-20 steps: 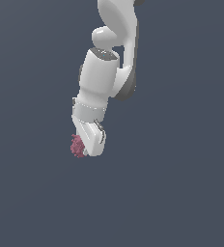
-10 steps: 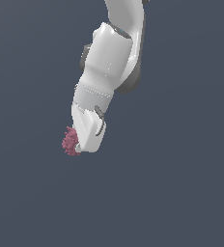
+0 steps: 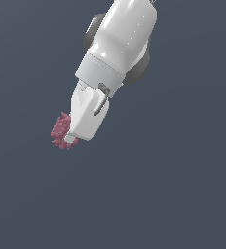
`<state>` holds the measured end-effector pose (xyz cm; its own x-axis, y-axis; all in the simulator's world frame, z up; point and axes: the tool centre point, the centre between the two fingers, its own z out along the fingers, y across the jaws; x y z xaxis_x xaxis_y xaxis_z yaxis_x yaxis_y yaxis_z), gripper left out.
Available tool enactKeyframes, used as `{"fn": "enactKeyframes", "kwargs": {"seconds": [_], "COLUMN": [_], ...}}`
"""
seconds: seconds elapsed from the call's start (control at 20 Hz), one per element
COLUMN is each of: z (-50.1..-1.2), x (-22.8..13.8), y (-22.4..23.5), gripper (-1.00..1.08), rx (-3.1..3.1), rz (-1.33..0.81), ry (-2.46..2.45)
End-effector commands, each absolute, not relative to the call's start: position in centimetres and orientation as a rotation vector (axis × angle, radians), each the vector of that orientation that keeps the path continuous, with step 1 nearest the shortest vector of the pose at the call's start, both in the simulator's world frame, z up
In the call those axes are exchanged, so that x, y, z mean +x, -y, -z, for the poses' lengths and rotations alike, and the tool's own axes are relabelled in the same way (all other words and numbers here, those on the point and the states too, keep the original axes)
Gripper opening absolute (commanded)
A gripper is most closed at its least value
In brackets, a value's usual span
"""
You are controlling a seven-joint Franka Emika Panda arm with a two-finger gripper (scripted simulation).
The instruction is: Pick up the object and move it to a goal position.
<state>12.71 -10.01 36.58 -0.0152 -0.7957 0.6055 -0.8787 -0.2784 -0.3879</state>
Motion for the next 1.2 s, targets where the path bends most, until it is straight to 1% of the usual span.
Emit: {"fn": "enactKeyframes", "kwargs": {"seconds": [0.0,0.35,0.65,0.9,1.15], "z": [-38.7,-44.1,-47.4,-48.8,-48.9], "x": [12.9,13.1,13.0,12.9,12.9], "y": [9.9,9.3,8.8,8.6,8.6], "gripper": [-1.0,-1.0,-1.0,-1.0,-1.0], "rx": [2.058,1.878,1.76,1.705,1.699], "rz": [-1.234,-1.374,-1.453,-1.487,-1.488], "ry": [1.846,1.907,1.939,1.952,1.953]}}
